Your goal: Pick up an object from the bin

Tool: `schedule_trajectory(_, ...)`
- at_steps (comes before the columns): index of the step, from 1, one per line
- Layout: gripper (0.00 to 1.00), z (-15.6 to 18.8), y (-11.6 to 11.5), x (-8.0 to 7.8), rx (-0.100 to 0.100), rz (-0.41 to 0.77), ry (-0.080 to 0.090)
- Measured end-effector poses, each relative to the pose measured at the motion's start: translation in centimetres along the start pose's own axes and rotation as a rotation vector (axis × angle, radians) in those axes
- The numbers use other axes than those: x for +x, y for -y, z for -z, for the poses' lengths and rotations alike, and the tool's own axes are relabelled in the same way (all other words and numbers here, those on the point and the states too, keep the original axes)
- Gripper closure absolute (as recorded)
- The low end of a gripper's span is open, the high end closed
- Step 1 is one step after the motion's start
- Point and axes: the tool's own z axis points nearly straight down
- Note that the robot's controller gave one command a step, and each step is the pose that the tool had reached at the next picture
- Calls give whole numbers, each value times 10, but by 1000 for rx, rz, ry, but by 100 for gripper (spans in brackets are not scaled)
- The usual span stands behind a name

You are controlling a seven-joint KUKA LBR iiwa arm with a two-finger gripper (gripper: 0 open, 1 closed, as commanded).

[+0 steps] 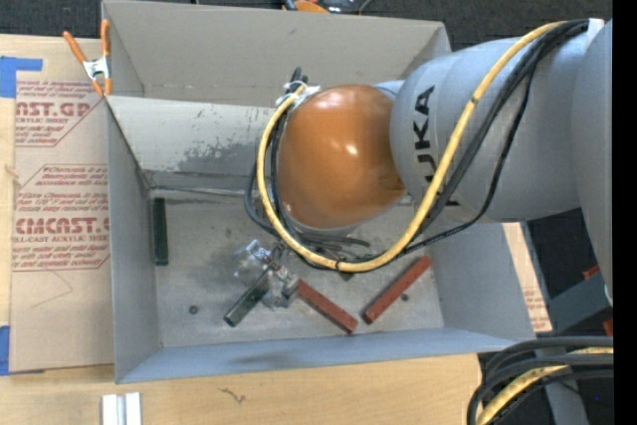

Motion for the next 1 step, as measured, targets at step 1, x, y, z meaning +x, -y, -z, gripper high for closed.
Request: schedule_trajectory(1, 100, 66, 1, -18, 2, 8, 2)
